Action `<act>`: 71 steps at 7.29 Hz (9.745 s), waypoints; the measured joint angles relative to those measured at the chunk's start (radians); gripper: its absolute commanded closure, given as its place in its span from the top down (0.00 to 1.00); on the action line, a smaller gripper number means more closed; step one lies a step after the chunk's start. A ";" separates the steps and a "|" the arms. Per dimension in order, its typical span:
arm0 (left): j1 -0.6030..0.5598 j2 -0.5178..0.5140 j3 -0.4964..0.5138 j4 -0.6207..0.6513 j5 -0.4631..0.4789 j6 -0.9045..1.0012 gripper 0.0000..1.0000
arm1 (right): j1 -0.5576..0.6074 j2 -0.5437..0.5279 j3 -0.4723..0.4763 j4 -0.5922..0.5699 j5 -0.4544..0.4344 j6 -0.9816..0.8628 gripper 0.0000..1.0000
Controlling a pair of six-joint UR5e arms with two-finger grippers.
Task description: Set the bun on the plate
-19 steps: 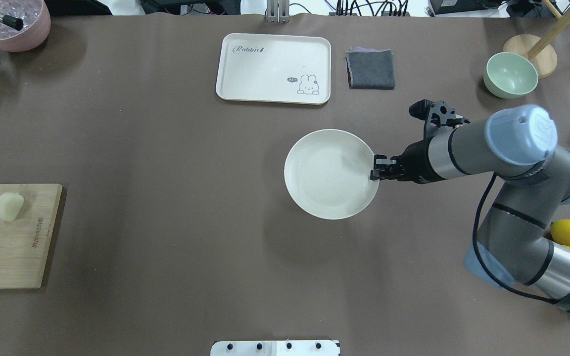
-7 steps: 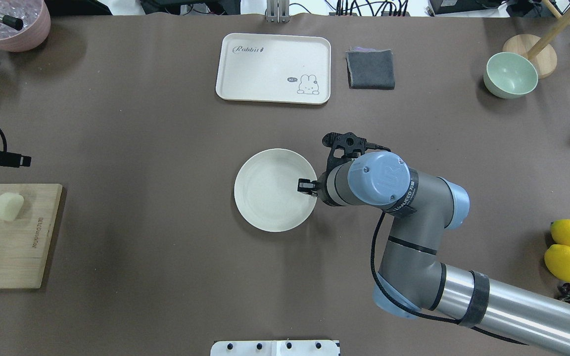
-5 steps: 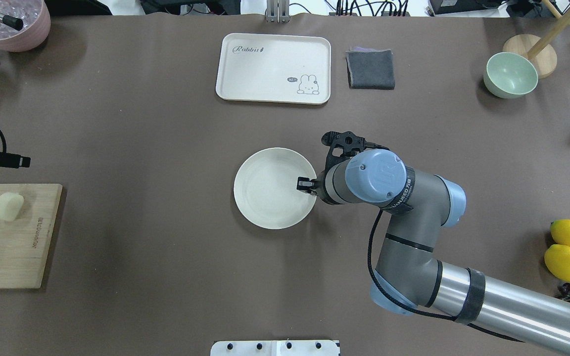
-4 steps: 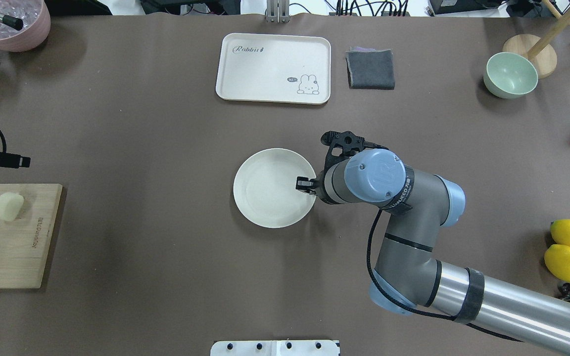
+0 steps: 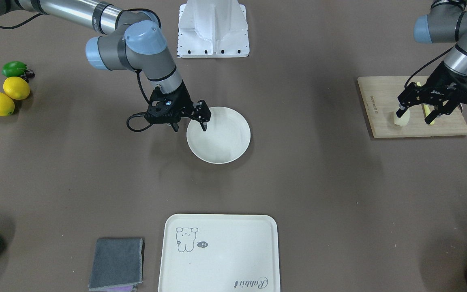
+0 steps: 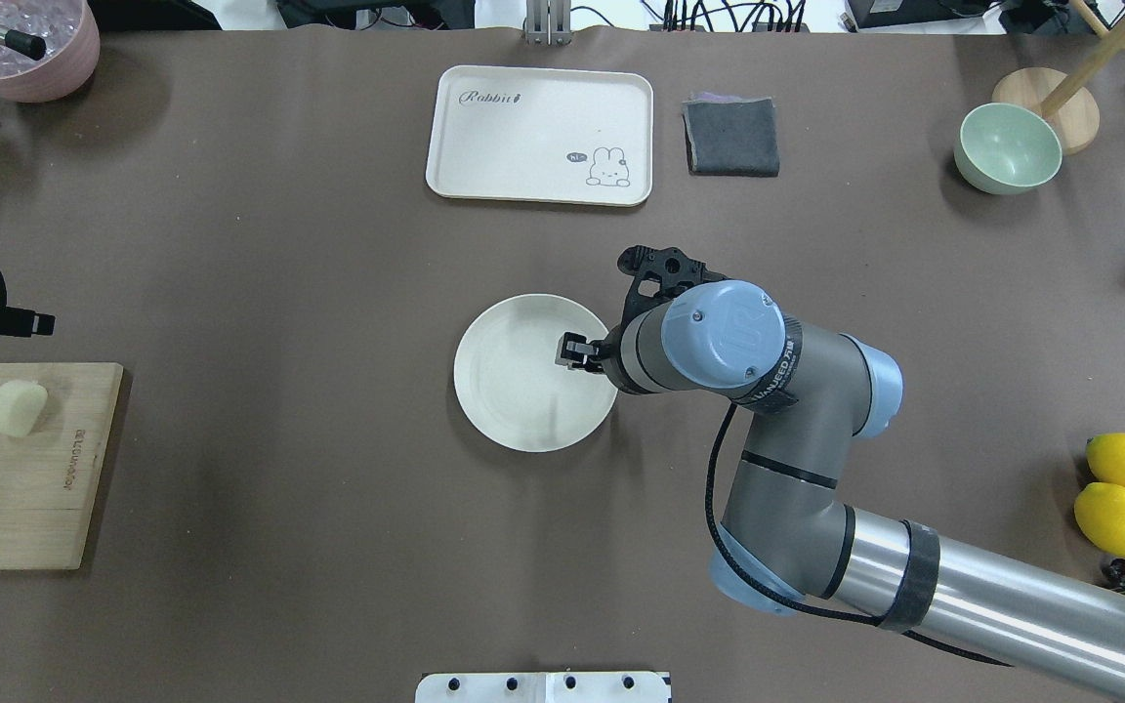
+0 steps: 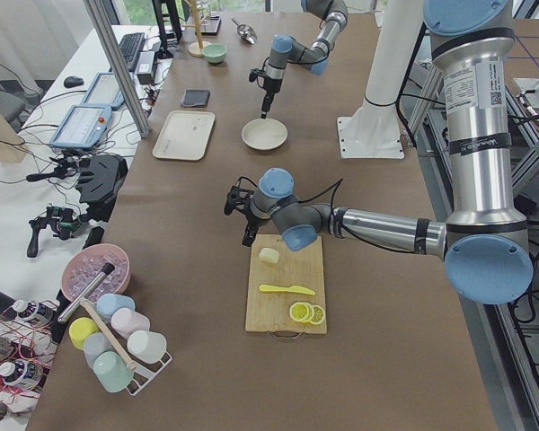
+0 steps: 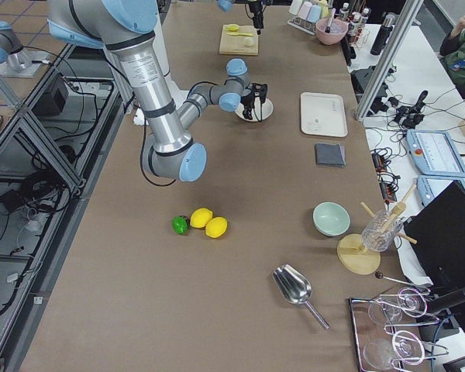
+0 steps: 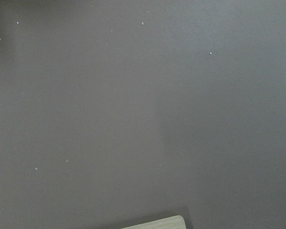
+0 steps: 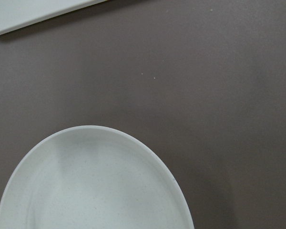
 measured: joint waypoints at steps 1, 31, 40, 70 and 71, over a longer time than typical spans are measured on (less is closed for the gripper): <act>0.010 0.028 -0.001 -0.014 0.005 0.031 0.97 | 0.039 -0.006 0.005 0.000 0.051 -0.002 1.00; 0.338 -0.670 -0.190 0.841 0.264 -0.279 0.36 | 0.654 -0.620 0.112 -0.003 0.472 -0.842 1.00; 0.625 -0.885 0.140 0.641 0.545 -0.497 0.38 | 0.834 -0.719 0.041 0.008 0.594 -1.067 1.00; -0.624 -0.106 0.055 0.667 -0.360 0.584 0.98 | 1.079 -0.628 0.098 -0.509 0.607 -1.486 1.00; -0.628 -0.094 0.053 0.674 -0.366 0.585 0.98 | 1.079 -0.628 0.099 -0.507 0.605 -1.486 1.00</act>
